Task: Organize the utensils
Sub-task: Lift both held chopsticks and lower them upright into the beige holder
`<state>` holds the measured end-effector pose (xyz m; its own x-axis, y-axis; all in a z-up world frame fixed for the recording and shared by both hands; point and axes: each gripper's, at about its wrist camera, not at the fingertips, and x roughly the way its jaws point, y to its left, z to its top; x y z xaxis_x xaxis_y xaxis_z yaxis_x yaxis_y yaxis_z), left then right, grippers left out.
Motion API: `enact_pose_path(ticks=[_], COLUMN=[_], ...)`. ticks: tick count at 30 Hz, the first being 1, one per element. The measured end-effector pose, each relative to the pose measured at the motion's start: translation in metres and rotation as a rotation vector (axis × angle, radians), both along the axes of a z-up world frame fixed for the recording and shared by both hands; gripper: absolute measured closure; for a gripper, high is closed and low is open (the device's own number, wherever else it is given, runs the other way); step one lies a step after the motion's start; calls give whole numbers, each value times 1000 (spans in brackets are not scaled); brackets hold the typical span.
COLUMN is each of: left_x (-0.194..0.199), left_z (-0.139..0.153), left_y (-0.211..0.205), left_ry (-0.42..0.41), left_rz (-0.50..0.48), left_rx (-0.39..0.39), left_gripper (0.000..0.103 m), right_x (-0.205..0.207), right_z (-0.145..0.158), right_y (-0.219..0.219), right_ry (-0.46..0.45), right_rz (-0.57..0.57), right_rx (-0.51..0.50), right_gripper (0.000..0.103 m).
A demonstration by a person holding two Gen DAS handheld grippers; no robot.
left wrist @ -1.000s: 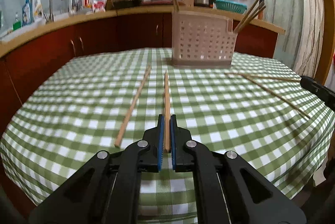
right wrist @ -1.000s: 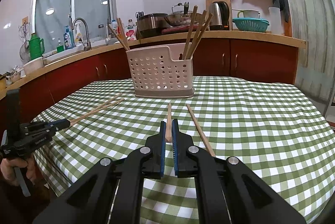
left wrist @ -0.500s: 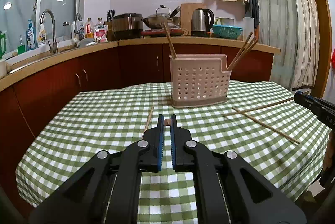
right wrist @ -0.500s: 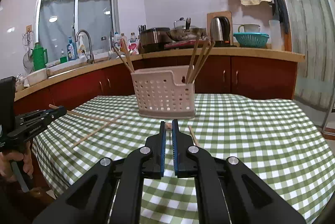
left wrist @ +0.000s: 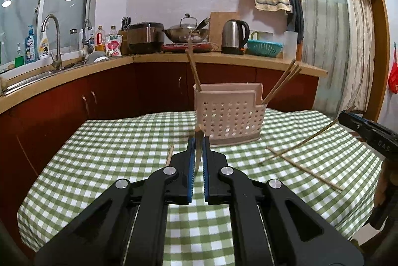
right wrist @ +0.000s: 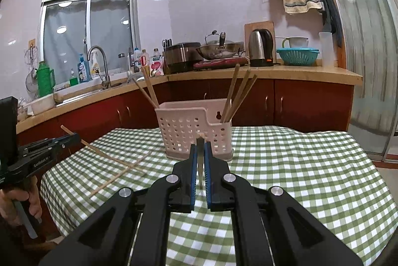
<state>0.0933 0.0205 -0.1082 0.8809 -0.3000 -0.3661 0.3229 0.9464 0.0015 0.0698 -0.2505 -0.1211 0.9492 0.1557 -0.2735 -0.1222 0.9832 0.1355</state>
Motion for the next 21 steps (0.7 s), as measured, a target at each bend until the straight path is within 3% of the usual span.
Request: enact_pose_path(ticks=[11,21], left_x=[18,40], left_z=[59,117], left_y=[-15,-28], left_ry=[-61,-159], left_rz=[-76,-132], left_rx=[-31,-59], left_gripper=[97,97], right_x=[10,25], right_z=[47,106], right_y=[-7,-18], right_ry=[-67,-217], right_rz=[2,5], right_rx=[21,11], right_gripper=[97,97])
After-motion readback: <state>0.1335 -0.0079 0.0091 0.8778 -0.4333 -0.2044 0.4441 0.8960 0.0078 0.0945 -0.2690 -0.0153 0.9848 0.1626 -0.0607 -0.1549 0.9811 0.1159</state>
